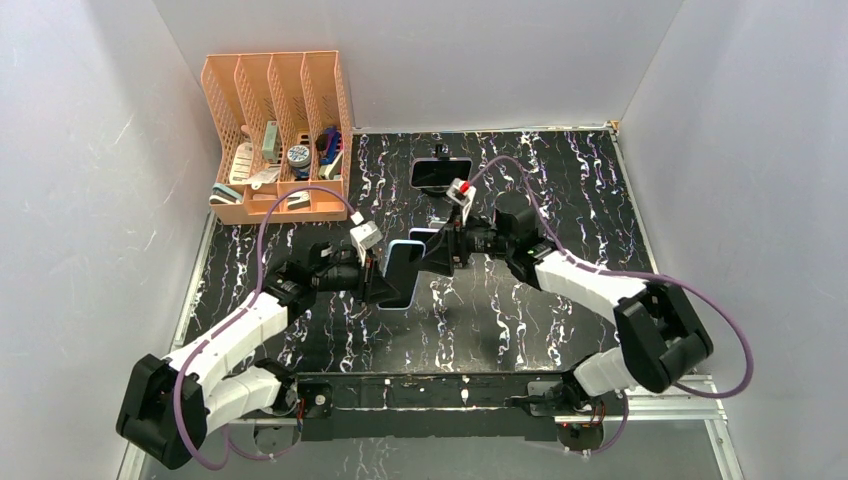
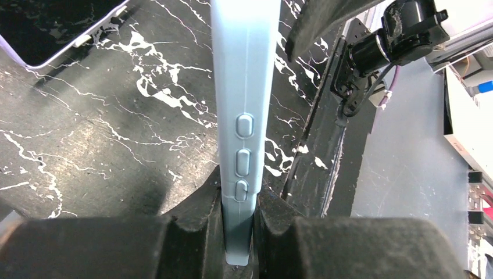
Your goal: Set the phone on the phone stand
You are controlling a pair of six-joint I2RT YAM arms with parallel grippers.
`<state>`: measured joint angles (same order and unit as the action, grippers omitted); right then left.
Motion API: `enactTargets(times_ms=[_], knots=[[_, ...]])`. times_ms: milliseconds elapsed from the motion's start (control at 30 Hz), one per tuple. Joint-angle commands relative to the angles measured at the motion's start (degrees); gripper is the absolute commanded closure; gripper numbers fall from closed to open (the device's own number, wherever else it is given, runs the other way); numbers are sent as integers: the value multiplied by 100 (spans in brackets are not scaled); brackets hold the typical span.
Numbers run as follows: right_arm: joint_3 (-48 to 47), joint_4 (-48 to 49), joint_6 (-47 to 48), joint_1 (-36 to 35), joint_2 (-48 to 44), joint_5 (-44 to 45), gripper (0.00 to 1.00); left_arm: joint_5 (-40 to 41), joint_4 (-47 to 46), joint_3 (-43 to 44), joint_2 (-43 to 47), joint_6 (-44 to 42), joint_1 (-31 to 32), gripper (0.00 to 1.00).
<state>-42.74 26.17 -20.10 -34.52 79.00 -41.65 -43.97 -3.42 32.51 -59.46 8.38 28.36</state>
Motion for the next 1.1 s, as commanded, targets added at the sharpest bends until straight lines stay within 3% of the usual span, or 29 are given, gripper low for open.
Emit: enactTargets(times_ms=[0,100,333,800,1067], knots=[[-540,796,389,-10,410,-1425,18,-639,45,37,104,-29,-112,100],[-827,1136,283,-13,568,-1658,21,-784,90,58,89,-138,-201,100],[-1565,789,301,-19,1053,-2277,32,-735,-176,-43,119,-83,-287,100],[-2036,122,717,-147,1652,-2526,38,-775,-393,-70,52,68,-384,100],[-2332,-39,732,-210,1865,-2756,56,-589,-391,-92,14,70,-409,100]])
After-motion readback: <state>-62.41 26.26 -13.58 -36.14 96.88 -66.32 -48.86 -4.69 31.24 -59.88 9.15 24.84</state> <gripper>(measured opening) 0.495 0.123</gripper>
